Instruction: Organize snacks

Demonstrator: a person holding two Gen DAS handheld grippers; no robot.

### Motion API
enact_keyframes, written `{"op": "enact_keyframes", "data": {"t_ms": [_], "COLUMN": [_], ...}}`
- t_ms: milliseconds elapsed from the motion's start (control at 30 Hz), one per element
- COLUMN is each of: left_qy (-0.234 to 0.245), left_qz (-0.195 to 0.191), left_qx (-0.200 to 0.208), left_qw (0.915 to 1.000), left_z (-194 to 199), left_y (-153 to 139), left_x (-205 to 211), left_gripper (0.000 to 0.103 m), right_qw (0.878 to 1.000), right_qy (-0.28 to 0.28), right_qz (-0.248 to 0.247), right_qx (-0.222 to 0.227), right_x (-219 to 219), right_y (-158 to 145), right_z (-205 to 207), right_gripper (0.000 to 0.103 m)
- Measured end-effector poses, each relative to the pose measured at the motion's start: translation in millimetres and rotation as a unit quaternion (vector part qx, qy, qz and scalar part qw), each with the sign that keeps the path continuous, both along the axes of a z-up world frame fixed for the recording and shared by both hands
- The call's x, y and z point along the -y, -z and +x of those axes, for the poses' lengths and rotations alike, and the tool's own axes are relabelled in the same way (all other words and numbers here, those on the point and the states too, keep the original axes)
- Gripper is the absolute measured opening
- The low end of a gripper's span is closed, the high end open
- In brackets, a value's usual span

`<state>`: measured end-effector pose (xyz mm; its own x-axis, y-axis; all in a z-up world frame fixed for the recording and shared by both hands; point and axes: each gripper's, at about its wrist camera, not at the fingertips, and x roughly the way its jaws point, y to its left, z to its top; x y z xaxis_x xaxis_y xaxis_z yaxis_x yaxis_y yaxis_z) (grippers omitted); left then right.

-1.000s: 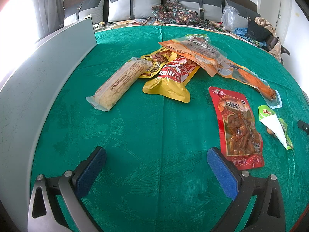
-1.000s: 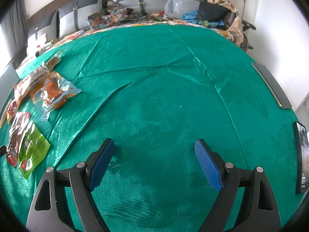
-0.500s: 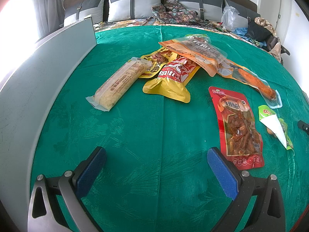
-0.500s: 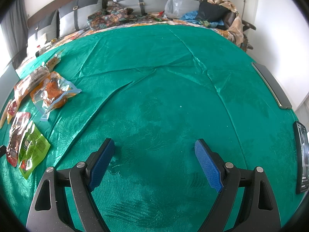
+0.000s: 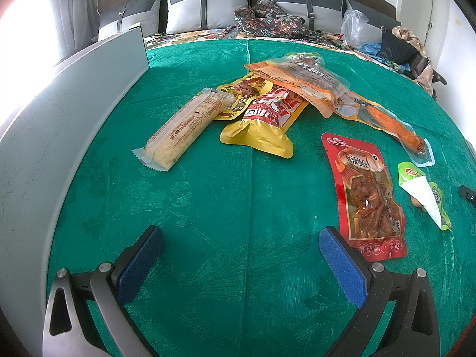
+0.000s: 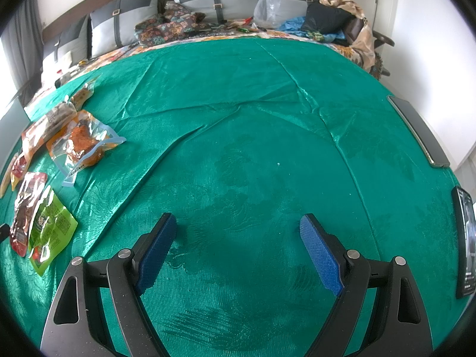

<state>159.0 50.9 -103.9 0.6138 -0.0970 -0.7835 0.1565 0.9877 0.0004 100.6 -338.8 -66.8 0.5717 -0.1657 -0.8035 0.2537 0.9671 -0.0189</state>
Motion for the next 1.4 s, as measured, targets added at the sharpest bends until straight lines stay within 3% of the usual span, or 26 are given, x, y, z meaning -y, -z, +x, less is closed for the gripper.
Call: {"op": "enact_keyframes", "data": {"t_ms": [133, 267, 367, 500, 533, 567, 600, 633, 733, 900, 967, 1000, 1033, 1133, 1400], "left_qy": [0.032, 0.038, 0.043, 0.057, 0.060, 0.058, 0.052, 0.036, -0.003, -0.005, -0.006, -0.009, -0.014, -0.020, -0.034], "left_qz": [0.016, 0.023, 0.066, 0.088, 0.077, 0.054, 0.019, 0.004, -0.009, -0.048, -0.045, -0.036, -0.025, 0.012, 0.003], "left_qx": [-0.035, -0.017, -0.044, -0.088, -0.088, -0.086, -0.093, -0.094, -0.108, -0.134, -0.116, -0.102, -0.086, -0.058, 0.000], "left_qw": [0.9987, 0.9989, 0.9959, 0.9906, 0.9913, 0.9931, 0.9941, 0.9949, 0.9942, 0.9898, 0.9922, 0.9940, 0.9958, 0.9981, 0.9994], "left_z": [13.8, 42.5, 81.5, 119.5, 124.0, 126.0, 126.9, 124.3, 102.0, 24.0, 1.6, -3.6, -8.3, 0.8, 0.6], "left_y": [-7.8, -40.3, -41.7, -20.9, -18.7, -19.7, -20.7, -22.2, -21.3, -17.4, -16.1, -14.8, -14.4, -2.9, 3.6], "left_x": [-7.6, -25.2, -29.2, -29.3, -30.2, -33.4, -38.5, -43.3, -47.2, -45.2, -43.2, -42.3, -42.0, -43.3, -53.5], "left_gripper": [0.103, 0.103, 0.096, 0.075, 0.068, 0.055, 0.036, 0.029, 0.029, 0.032, 0.060, 0.084, 0.091, 0.095, 0.103], "right_qw": [1.000, 1.000, 1.000, 1.000, 1.000, 1.000, 1.000, 1.000, 1.000, 1.000, 1.000, 1.000, 1.000, 1.000, 1.000], "right_qy": [0.000, 0.000, 0.000, 0.000, 0.000, 0.000, 0.000, 0.000, 0.000, 0.000, 0.000, 0.000, 0.000, 0.000, 0.000], "right_qz": [0.000, 0.000, 0.000, 0.000, 0.000, 0.000, 0.000, 0.000, 0.001, 0.001, 0.001, 0.001, 0.001, 0.001, 0.001], "right_qx": [0.000, 0.000, 0.000, 0.000, 0.000, 0.000, 0.000, 0.000, 0.000, 0.000, 0.000, 0.000, 0.000, 0.000, 0.000], "right_x": [0.0, 0.1, 0.0, 0.1, 0.0, 0.1, -0.1, 0.0, 0.1, 0.2, 0.3, 0.4, 0.4, 0.4, 0.3], "right_y": [0.0, 0.1, 0.0, 0.2, 0.2, 0.3, 0.2, 0.3, 0.1, -0.2, -0.3, -0.2, -0.3, -0.3, -0.5], "right_z": [0.2, 0.0, 0.4, 0.1, 0.5, 0.1, 0.5, 0.3, 0.3, 0.5, 0.5, 0.3, 0.4, 0.5, 0.8], "right_gripper": [0.088, 0.088, 0.088, 0.088, 0.088, 0.088, 0.088, 0.088, 0.088, 0.088, 0.088, 0.088, 0.088, 0.088, 0.088]}}
